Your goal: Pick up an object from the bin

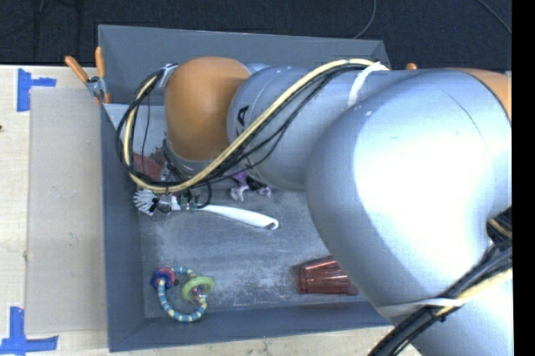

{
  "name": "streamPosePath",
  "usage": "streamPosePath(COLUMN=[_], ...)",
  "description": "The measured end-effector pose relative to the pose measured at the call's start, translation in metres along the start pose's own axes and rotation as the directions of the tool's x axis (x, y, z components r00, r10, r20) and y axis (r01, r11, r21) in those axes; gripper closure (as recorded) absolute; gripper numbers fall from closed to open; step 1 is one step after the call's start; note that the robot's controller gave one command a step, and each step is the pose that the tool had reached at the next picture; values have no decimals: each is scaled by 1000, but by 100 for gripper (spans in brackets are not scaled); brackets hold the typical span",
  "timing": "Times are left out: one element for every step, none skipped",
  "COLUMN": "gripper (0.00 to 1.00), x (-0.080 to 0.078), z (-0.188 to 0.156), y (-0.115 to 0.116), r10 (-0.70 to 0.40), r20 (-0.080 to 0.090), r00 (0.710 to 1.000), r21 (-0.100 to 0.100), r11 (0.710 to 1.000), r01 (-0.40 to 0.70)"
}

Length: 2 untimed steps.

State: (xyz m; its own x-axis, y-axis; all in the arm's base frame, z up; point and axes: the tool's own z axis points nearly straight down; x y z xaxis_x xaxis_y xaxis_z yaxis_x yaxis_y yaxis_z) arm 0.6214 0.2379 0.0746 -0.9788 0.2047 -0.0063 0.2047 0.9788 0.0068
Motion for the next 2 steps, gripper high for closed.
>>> streamPosePath(gripper=[100, 100], x=[0, 1], z=[-1, -9], y=[0, -1], r10=[0, 1], r20=[-1, -2], r00=[1000, 1000], r21=[0, 1], r11=[1000, 1000], r01=[0, -1])
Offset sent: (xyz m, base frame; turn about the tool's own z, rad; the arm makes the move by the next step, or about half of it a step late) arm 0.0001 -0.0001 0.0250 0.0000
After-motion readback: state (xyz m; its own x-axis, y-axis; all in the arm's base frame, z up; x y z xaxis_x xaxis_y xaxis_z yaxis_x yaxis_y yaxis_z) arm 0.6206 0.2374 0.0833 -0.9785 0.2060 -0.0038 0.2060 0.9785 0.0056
